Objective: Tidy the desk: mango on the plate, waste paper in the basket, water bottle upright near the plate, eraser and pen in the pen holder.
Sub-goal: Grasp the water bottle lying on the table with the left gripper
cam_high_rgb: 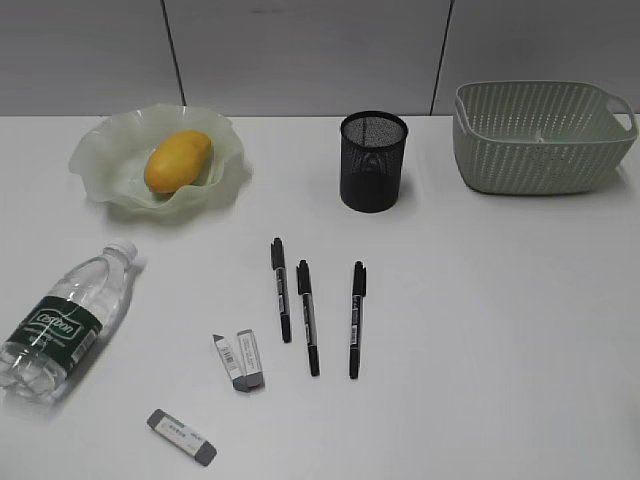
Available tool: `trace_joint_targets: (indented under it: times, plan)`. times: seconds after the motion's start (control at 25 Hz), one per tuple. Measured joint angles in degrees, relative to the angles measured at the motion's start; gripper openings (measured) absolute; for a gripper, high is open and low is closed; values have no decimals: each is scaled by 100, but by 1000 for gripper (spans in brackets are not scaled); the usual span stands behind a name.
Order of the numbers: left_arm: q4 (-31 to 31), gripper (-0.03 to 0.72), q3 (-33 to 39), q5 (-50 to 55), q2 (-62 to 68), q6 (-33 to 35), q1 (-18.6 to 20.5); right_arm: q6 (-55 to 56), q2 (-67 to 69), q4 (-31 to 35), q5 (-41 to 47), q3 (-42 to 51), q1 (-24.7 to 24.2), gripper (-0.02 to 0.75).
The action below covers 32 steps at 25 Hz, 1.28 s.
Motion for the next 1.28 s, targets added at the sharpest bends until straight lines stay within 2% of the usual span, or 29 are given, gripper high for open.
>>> trace_joint_targets:
  times: [0.2,0.36,0.44,0.64,0.72,0.96,1.12,1.28]
  plan:
    - [0,286,0,0,258,0,0,-136,-3131,-211,270,825,48,380]
    - [0,290,0,-6,655,0,0,-207,-4673,-338,264,1196,48,379]
    - [-1,316,-6,-27,1052,0,1,-234,-4849,-302,262,1389,48,378]
    - [-217,477,-226,-589,2525,0,-6,-322,-4860,-249,251,1420,48,375]
    - [-270,514,-429,-917,3459,23,-6,-322,-4860,-245,251,1420,48,375]
    - [-497,664,-1527,-1339,6668,696,-6,-322,-4867,-243,246,1420,48,353]
    - [-505,688,-2332,-1566,8250,778,-63,-322,-4867,-243,246,1420,48,314]
    - [-515,685,-3022,-1515,9354,990,-288,-322,-4867,-243,246,1420,48,296]
